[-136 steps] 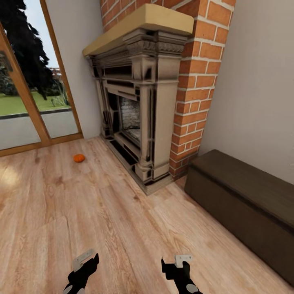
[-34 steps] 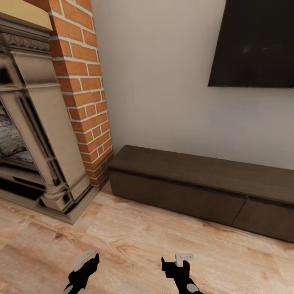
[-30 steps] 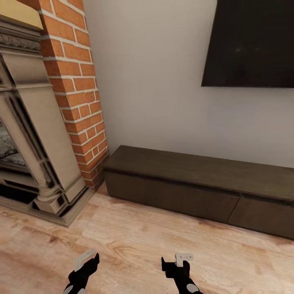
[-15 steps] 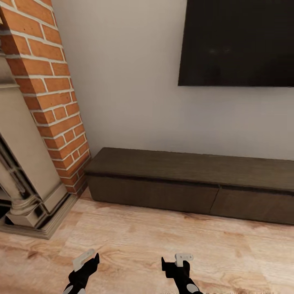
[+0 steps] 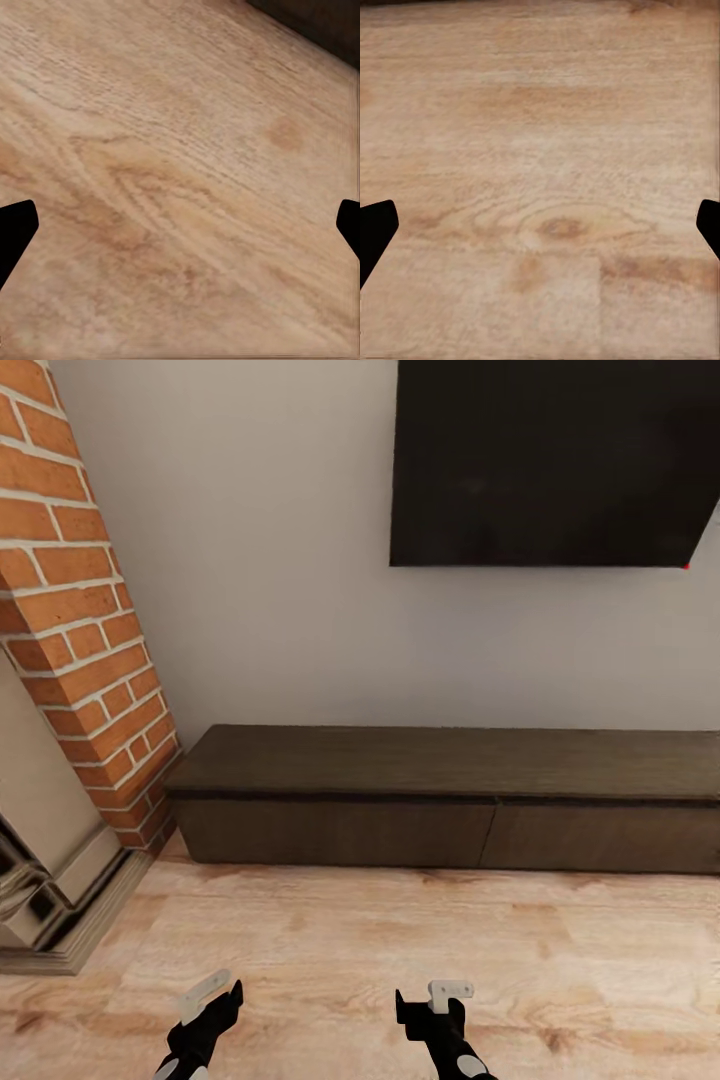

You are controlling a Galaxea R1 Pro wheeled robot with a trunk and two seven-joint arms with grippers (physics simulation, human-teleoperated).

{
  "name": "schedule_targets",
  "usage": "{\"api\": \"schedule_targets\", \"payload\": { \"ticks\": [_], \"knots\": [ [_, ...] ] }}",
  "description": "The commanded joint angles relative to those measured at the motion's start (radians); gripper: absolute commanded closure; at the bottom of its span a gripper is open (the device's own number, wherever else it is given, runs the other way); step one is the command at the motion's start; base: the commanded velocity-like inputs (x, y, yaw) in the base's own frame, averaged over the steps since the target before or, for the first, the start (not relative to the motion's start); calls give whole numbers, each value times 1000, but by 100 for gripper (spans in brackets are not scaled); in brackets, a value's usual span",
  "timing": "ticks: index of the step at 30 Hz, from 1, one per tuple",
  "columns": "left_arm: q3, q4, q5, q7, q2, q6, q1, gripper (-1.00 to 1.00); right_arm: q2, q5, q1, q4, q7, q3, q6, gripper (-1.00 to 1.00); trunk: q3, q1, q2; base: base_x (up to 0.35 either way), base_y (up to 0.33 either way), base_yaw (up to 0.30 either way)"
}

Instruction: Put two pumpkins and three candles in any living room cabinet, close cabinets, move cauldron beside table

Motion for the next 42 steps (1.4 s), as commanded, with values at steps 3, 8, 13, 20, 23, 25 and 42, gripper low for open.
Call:
{"api": "schedule_targets", "payload": {
  "ticks": [3, 8, 13, 20, 23, 25, 42],
  "knots": [
    [-8, -1, 6, 8, 1, -5, -1, -100, 0, 2, -1, 0, -5, 10, -6, -100, -1, 0, 0, -176, 131, -43],
    [-8, -1, 5, 8, 1, -5, -1, -100, 0, 0, 0, 0, -4, 10, -10, -100, -1, 0, 0, -154, 117, -9],
    [-8, -1, 5, 9, 1, -5, -1, -100, 0, -3, 0, 1, -5, 10, -29, -100, -1, 0, 0, -22, 17, -1],
    [-8, -1, 5, 9, 1, -5, -1, -100, -1, -4, -1, 0, -7, 10, -32, -100, -1, 0, 0, 0, -1, 0],
    [-8, -1, 1, 9, 0, -5, -1, -100, 0, -4, -1, 0, -10, 10, -31, -100, -1, 0, 0, 15, -155, 0],
    [-8, -1, 3, 9, 1, -5, -1, -100, 0, -5, -1, 0, -12, 9, -30, -100, -1, 0, 0, 5, -143, 0],
    [-8, -1, 5, 9, 1, -5, -1, -100, -7, -6, 0, 0, -10, 8, -23, -100, 10, 0, 0, 0, -11, -143]
  ]
}}
